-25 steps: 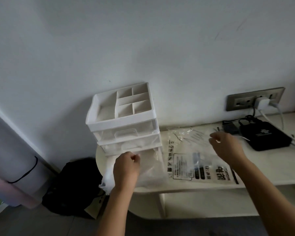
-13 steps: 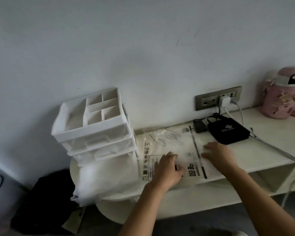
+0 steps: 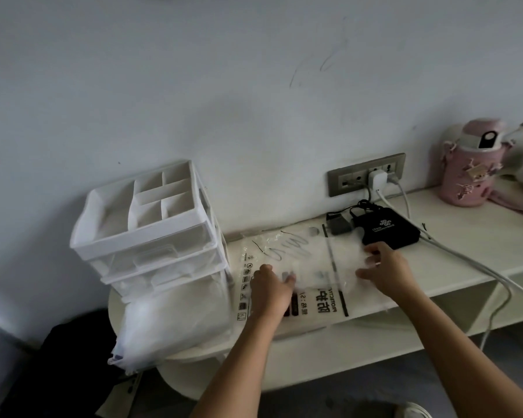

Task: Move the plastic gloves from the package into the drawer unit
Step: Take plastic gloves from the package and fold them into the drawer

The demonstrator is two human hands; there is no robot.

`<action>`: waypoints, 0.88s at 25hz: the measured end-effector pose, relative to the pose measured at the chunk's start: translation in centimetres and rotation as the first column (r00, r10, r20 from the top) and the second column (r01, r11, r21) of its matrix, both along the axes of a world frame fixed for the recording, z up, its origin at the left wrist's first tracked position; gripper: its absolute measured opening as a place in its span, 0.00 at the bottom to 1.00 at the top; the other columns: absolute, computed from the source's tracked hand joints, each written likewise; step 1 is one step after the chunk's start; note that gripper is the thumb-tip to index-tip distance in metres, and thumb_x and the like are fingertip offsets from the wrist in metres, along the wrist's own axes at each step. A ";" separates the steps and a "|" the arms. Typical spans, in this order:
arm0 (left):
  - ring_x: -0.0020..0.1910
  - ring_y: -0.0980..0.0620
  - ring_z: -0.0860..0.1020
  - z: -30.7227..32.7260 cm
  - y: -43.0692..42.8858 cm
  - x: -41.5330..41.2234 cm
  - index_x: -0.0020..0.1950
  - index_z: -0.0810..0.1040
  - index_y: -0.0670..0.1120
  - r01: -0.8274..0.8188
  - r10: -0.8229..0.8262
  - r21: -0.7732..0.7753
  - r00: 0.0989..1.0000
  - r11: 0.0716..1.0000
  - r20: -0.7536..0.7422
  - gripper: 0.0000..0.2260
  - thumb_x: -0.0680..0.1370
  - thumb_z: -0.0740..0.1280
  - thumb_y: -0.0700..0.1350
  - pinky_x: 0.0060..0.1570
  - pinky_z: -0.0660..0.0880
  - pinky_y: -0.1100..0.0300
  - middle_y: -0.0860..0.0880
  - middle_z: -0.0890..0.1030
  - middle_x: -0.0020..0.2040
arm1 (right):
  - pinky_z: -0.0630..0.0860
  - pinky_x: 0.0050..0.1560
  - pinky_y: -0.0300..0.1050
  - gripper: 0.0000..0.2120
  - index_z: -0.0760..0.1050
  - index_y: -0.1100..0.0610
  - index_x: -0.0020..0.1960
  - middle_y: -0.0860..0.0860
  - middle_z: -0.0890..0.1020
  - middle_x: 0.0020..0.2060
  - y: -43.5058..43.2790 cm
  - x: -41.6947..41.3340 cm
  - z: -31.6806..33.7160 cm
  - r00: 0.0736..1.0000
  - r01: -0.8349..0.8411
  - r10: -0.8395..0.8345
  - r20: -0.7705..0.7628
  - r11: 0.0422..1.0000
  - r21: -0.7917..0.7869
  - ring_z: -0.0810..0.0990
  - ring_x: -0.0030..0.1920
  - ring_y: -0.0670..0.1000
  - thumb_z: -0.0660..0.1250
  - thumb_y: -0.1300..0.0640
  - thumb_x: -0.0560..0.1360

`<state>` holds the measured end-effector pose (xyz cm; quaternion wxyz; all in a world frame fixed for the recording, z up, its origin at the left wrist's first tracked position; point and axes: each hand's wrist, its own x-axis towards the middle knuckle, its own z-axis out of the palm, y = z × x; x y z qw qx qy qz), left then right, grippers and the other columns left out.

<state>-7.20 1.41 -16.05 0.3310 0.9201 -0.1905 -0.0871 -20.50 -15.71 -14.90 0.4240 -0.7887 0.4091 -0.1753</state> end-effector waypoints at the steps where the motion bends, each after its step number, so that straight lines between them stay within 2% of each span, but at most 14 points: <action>1: 0.65 0.45 0.71 0.2 -0.7 0.2 0.69 0.67 0.40 0.010 -0.009 0.052 1.000 0.999 -0.020 0.32 0.73 0.71 0.56 0.63 0.71 0.53 0.42 0.72 0.65 | 0.70 0.44 0.43 0.24 0.73 0.58 0.62 0.52 0.77 0.48 -0.3 -0.3 -0.1 1.000 0.005 -0.005 0.012 1.000 0.004 0.76 0.47 0.52 0.75 0.62 0.68; 3: 0.64 0.44 0.71 0.4 -1.7 0.3 0.68 0.68 0.41 0.045 -0.041 0.196 0.999 0.980 -0.022 0.34 0.69 0.75 0.56 0.62 0.70 0.53 0.43 0.72 0.64 | 0.70 0.41 0.42 0.15 0.78 0.60 0.55 0.53 0.80 0.44 -1.0 -0.6 0.2 0.998 0.032 -0.030 0.050 0.998 -0.052 0.77 0.44 0.52 0.74 0.62 0.69; 6: 0.59 0.47 0.75 0.7 -2.8 0.5 0.60 0.73 0.43 0.092 -0.071 0.253 0.993 0.963 -0.090 0.25 0.69 0.76 0.53 0.59 0.72 0.53 0.47 0.77 0.59 | 0.67 0.33 0.39 0.04 0.81 0.59 0.44 0.51 0.82 0.34 -1.4 -1.2 1.2 0.994 0.086 -0.073 0.082 0.982 -0.167 0.80 0.38 0.52 0.73 0.61 0.70; 8: 0.55 0.47 0.78 0.7 -3.2 0.7 0.54 0.77 0.44 0.104 -0.063 0.227 0.981 0.968 -0.182 0.17 0.69 0.75 0.49 0.57 0.72 0.55 0.47 0.81 0.54 | 0.65 0.30 0.39 0.04 0.80 0.57 0.38 0.49 0.80 0.30 -1.1 -1.6 1.8 0.992 0.125 -0.113 0.062 0.963 -0.239 0.77 0.33 0.50 0.74 0.60 0.69; 10: 0.51 0.47 0.80 0.6 -3.4 0.9 0.52 0.80 0.42 0.112 -0.054 0.229 0.967 0.967 -0.249 0.15 0.70 0.73 0.48 0.54 0.72 0.55 0.45 0.83 0.51 | 0.66 0.30 0.40 0.07 0.78 0.58 0.35 0.50 0.79 0.29 -1.1 -1.9 2.5 0.988 0.146 -0.129 0.082 0.954 -0.262 0.74 0.30 0.49 0.74 0.58 0.69; 11: 0.51 0.47 0.80 0.6 -3.4 0.9 0.51 0.81 0.42 0.119 -0.056 0.229 0.963 0.966 -0.263 0.13 0.71 0.72 0.48 0.56 0.73 0.55 0.45 0.83 0.49 | 0.68 0.31 0.42 0.08 0.77 0.60 0.36 0.52 0.79 0.30 -1.2 -1.9 2.9 0.981 0.138 -0.110 0.160 0.974 -0.179 0.73 0.30 0.50 0.74 0.59 0.69; 13: 0.50 0.46 0.81 0.5 -3.4 0.9 0.46 0.82 0.43 0.128 -0.079 0.158 0.956 0.979 -0.284 0.08 0.73 0.72 0.47 0.58 0.75 0.52 0.46 0.83 0.46 | 0.72 0.39 0.46 0.07 0.74 0.63 0.38 0.56 0.78 0.33 -1.0 -2.1 4.3 0.898 -0.020 -0.056 0.437 0.986 0.166 0.74 0.34 0.52 0.70 0.64 0.72; 15: 0.44 0.47 0.82 1.1 -3.2 1.0 0.41 0.81 0.44 0.137 -0.132 -0.011 0.926 0.991 -0.353 0.05 0.74 0.72 0.44 0.55 0.77 0.52 0.46 0.83 0.41 | 0.73 0.40 0.45 0.08 0.70 0.62 0.38 0.55 0.75 0.31 -0.8 -2.4 5.4 0.782 -0.197 -0.103 0.615 0.895 0.400 0.74 0.34 0.52 0.65 0.68 0.75; 16: 0.39 0.48 0.81 1.8 -2.9 0.8 0.40 0.80 0.43 0.122 -0.159 -0.112 0.891 0.986 -0.424 0.05 0.74 0.71 0.43 0.49 0.79 0.55 0.46 0.82 0.39 | 0.73 0.37 0.41 0.10 0.69 0.61 0.37 0.54 0.74 0.30 -0.9 -2.5 5.5 0.769 -0.225 -0.110 0.630 0.876 0.428 0.74 0.32 0.50 0.62 0.69 0.76; 17: 0.35 0.50 0.79 2.6 -2.4 0.8 0.41 0.79 0.42 0.085 -0.198 -0.229 0.822 0.970 -0.534 0.04 0.74 0.71 0.41 0.42 0.78 0.58 0.46 0.81 0.38 | 0.73 0.34 0.38 0.10 0.69 0.61 0.37 0.53 0.74 0.29 -0.8 -2.6 5.7 0.782 -0.216 -0.097 0.616 0.884 0.414 0.73 0.31 0.50 0.61 0.69 0.76; 18: 0.34 0.51 0.79 3.3 -1.8 0.9 0.43 0.78 0.41 0.021 -0.260 -0.346 0.703 0.938 -0.662 0.04 0.73 0.71 0.40 0.38 0.76 0.59 0.45 0.81 0.38 | 0.72 0.33 0.37 0.10 0.69 0.61 0.37 0.54 0.74 0.30 -0.8 -2.6 5.8 0.810 -0.193 -0.068 0.583 0.908 0.373 0.73 0.32 0.50 0.62 0.68 0.76; 20: 0.41 0.48 0.82 4.2 -0.7 1.2 0.45 0.79 0.40 -0.119 -0.453 -0.532 0.391 0.838 -0.801 0.09 0.67 0.75 0.39 0.43 0.76 0.57 0.43 0.83 0.45 | 0.70 0.35 0.39 0.07 0.70 0.62 0.40 0.56 0.74 0.33 -0.8 -2.7 5.7 0.858 -0.182 0.004 0.513 0.938 0.297 0.73 0.33 0.50 0.64 0.65 0.76; 21: 0.46 0.46 0.82 4.5 -0.2 1.3 0.45 0.80 0.40 -0.151 -0.530 -0.582 0.279 0.799 -0.801 0.14 0.64 0.78 0.41 0.49 0.77 0.54 0.42 0.83 0.49 | 0.69 0.36 0.39 0.06 0.70 0.63 0.41 0.56 0.74 0.33 -0.7 -2.7 5.8 0.870 -0.213 0.049 0.491 0.935 0.284 0.72 0.34 0.50 0.65 0.65 0.75; 22: 0.50 0.44 0.82 4.5 0.1 1.4 0.46 0.80 0.40 -0.185 -0.570 -0.604 0.207 0.775 -0.795 0.18 0.62 0.79 0.46 0.54 0.76 0.50 0.41 0.82 0.52 | 0.69 0.37 0.40 0.05 0.71 0.63 0.42 0.57 0.74 0.34 -0.4 -2.7 5.9 0.870 -0.265 0.106 0.481 0.924 0.276 0.72 0.35 0.51 0.65 0.64 0.75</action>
